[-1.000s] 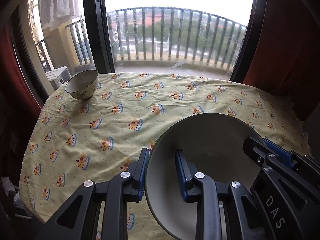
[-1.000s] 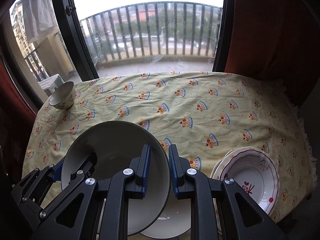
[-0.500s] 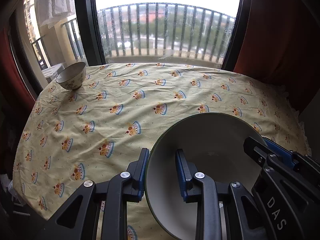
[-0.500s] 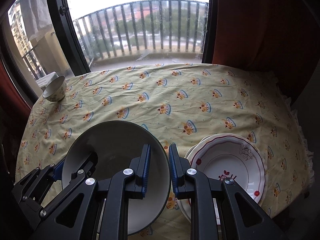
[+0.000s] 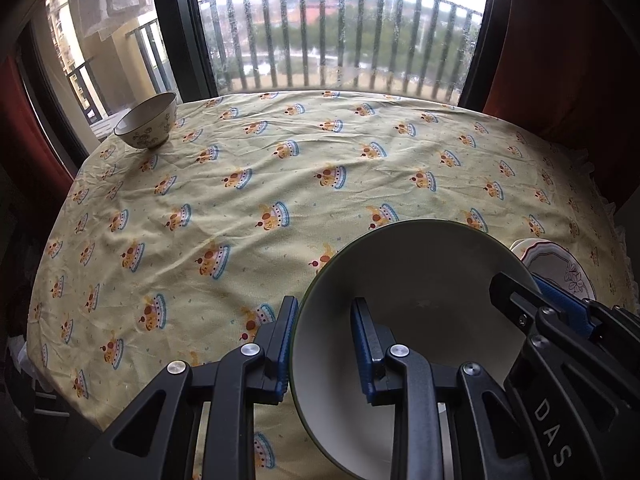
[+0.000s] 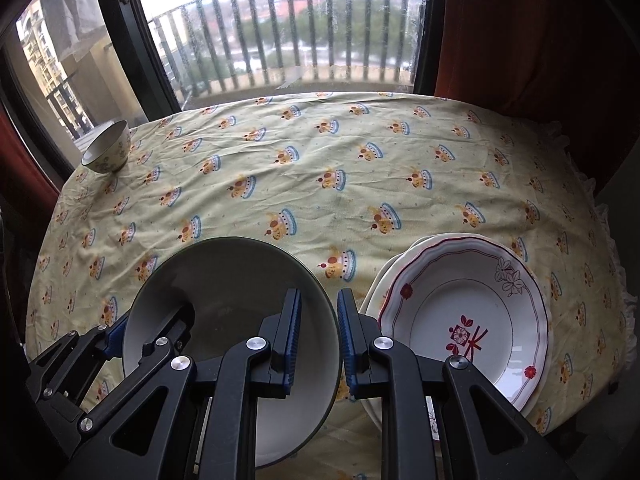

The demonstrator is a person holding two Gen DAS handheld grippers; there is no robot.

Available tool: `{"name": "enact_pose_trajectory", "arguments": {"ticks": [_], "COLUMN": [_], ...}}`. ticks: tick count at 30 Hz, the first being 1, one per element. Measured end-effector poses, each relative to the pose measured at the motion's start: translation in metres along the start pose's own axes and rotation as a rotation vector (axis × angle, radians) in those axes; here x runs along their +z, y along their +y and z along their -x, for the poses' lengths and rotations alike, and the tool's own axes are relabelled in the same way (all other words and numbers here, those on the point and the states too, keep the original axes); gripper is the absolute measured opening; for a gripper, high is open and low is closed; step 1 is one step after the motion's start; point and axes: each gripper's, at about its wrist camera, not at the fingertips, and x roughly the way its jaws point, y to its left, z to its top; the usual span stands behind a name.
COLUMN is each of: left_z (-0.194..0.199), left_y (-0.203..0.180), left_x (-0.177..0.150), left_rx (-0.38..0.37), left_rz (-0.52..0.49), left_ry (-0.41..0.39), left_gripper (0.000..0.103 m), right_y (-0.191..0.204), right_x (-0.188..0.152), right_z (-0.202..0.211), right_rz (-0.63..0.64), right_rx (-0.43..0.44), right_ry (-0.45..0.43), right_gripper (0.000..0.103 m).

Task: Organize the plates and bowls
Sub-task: 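Carry the held cream bowl with both grippers toward the plate stack, then lower the cream bowl onto the cloth and open both grippers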

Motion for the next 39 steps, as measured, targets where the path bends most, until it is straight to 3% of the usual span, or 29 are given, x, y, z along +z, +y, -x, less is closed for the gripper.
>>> {"name": "enact_pose_trajectory", "arguments": {"ticks": [14, 20, 22, 25, 26, 30, 39], "left_z": [-0.025, -0.029, -0.029, -0.035, -0.04, -0.036, -0.013], "left_y": [0.002, 0.002, 0.001, -0.001, 0.0, 0.004, 0.018], "left_x": [-0.009, -0.006, -0.006, -0.005, -0.006, -0.01, -0.007], "left_rx": [0.002, -0.001, -0.012, -0.081, -0.109, -0.091, -0.11], "left_rz": [0.024, -0.003, -0.005, -0.014, -0.011, -0.006, 0.003], "left_ry": [0.055, 0.04, 0.04, 0.083, 0.112, 0.104, 0.062], "left_gripper": [0.025, 0.025, 0.03, 0.051, 0.064, 0.07, 0.086], "right_y": [0.003, 0.006, 0.005, 0.002, 0.002, 0.003, 0.013], "right_x": [-0.006, -0.007, -0.006, -0.006, -0.006, -0.009, -0.007], "right_z": [-0.023, -0.029, -0.03, -0.031, -0.032, -0.036, -0.016], "right_rz": [0.027, 0.032, 0.03, 0.022, 0.026, 0.02, 0.031], "right_rx": [0.0, -0.004, 0.0, 0.023, 0.034, 0.066, 0.092], "right_ry": [0.046, 0.034, 0.032, 0.029, 0.033, 0.057, 0.011], "right_gripper": [0.022, 0.022, 0.022, 0.025, 0.033, 0.072, 0.08]}}
